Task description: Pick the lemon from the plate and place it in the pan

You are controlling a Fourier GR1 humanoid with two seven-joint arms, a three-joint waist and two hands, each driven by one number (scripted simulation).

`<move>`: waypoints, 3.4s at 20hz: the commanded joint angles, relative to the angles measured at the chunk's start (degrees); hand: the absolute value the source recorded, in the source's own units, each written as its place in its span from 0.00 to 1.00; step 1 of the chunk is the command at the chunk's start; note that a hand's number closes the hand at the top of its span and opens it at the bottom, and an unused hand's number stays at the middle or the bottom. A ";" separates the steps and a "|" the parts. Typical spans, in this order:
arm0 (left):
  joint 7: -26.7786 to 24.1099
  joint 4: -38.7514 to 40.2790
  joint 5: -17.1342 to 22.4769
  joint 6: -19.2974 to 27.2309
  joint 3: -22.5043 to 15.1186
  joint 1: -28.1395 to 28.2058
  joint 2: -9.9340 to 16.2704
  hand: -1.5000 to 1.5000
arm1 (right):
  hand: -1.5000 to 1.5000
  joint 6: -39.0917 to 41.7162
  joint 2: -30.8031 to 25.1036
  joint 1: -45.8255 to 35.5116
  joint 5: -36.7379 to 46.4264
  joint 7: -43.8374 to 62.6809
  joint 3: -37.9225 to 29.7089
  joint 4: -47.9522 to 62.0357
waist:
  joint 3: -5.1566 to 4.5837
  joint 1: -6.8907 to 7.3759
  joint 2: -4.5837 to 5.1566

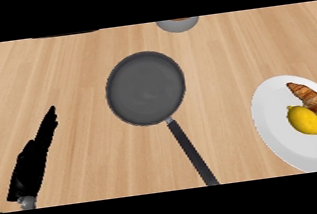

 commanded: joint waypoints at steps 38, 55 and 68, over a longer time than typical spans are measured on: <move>-0.13 -5.67 -10.07 -7.29 7.77 8.61 -9.02 0.50 | 0.00 17.97 17.60 -0.90 22.43 22.54 8.77 -0.76 | 0.05 -0.43 -0.11; 0.62 -0.35 -13.79 -13.47 12.98 3.37 -13.69 0.50 | 0.00 14.61 23.44 -0.66 38.53 9.10 6.95 10.41 | 0.06 -0.51 0.00; 0.24 -3.64 -15.63 -14.42 14.10 6.50 -15.36 0.50 | 1.00 12.08 27.87 3.74 37.96 5.96 1.36 8.98 | 0.05 -0.61 -0.11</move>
